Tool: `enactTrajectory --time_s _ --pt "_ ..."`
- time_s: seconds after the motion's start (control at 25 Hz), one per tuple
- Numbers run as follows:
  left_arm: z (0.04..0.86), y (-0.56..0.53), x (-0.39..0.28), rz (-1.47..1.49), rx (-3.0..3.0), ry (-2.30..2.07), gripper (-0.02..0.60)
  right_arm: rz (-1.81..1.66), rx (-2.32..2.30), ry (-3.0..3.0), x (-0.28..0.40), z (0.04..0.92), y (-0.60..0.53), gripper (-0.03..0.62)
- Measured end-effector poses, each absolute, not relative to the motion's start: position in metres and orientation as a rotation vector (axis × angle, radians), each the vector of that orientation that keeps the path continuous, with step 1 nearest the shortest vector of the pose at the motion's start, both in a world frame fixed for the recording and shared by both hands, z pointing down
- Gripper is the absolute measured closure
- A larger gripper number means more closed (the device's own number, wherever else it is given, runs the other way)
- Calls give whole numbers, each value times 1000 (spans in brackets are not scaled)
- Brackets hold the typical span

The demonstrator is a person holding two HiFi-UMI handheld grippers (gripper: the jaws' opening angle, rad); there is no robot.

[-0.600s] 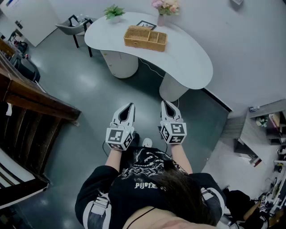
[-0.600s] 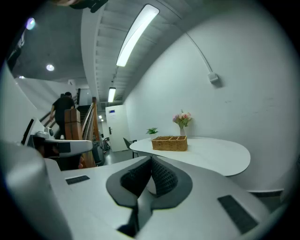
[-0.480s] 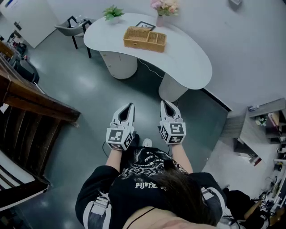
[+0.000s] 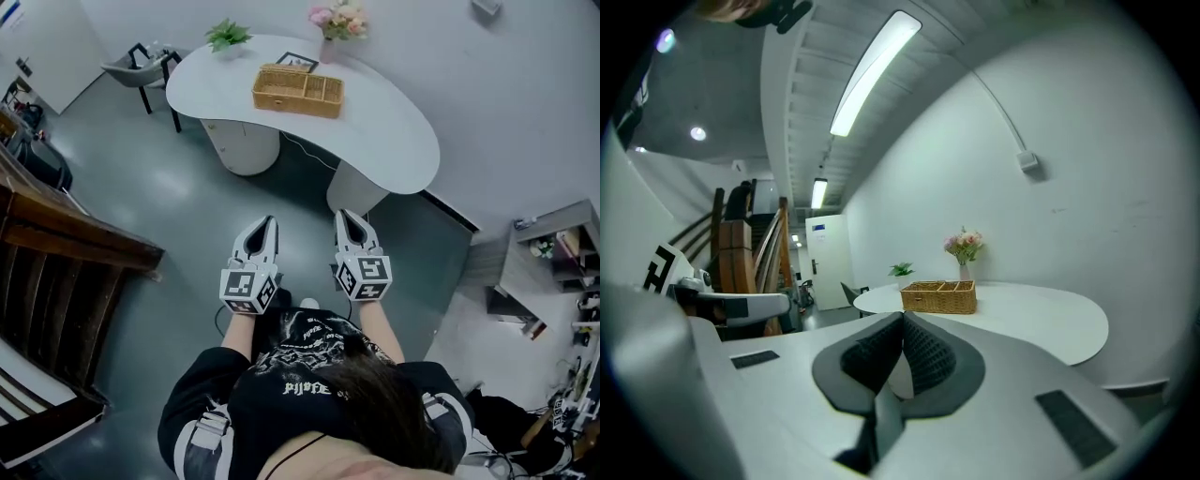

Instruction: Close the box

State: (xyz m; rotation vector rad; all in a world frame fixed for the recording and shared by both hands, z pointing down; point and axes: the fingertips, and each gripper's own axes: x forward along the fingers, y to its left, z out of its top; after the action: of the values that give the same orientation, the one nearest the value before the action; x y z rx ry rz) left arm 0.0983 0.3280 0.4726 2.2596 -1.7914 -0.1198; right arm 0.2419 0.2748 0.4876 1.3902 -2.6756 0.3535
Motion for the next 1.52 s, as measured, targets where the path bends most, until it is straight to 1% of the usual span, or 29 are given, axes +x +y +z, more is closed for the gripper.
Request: enactTrajectory --time_s 0.64,1.12,1.52 --pt "475 238 30 -89 2368 -1660 554 287 1483 -2680 169 475 194 569" --pt "482 203 5 -67 2361 -1626 554 357 1516 -2638 151 489 163 569" --pt "490 158 -15 -30 2296 -1723 554 432 1409 -2668 134 502 93 569"
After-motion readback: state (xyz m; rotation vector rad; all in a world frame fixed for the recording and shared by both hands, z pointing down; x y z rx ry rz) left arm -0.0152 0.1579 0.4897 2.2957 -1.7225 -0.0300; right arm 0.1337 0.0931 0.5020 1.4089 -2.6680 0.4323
